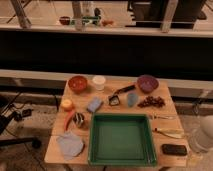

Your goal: Wipe purple bowl with eraser

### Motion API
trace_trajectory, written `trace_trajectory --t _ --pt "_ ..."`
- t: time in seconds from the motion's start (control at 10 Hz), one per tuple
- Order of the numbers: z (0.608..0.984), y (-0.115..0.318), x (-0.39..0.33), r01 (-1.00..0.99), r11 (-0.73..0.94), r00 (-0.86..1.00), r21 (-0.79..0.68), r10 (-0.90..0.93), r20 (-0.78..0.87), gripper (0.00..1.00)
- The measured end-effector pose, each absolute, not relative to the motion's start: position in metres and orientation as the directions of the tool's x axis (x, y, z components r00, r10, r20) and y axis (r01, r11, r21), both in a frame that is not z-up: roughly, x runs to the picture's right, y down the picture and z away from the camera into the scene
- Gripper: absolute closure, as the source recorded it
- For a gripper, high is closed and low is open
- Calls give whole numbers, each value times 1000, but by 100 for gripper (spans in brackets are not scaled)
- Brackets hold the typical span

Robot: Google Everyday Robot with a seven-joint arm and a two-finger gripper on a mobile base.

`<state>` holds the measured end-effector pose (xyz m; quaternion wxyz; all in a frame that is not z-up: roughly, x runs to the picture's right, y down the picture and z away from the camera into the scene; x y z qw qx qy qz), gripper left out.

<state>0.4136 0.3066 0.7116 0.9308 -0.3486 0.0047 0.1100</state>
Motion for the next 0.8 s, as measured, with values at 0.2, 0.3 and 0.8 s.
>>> trace_trajectory --t 0.2,0.3,0.8 --pt "719 311 413 -207 729 975 -652 207 -78 20" --pt "722 313 413 -208 728 975 -654 209 -78 20" --pt "733 322 409 -203 716 975 -668 214 -66 20"
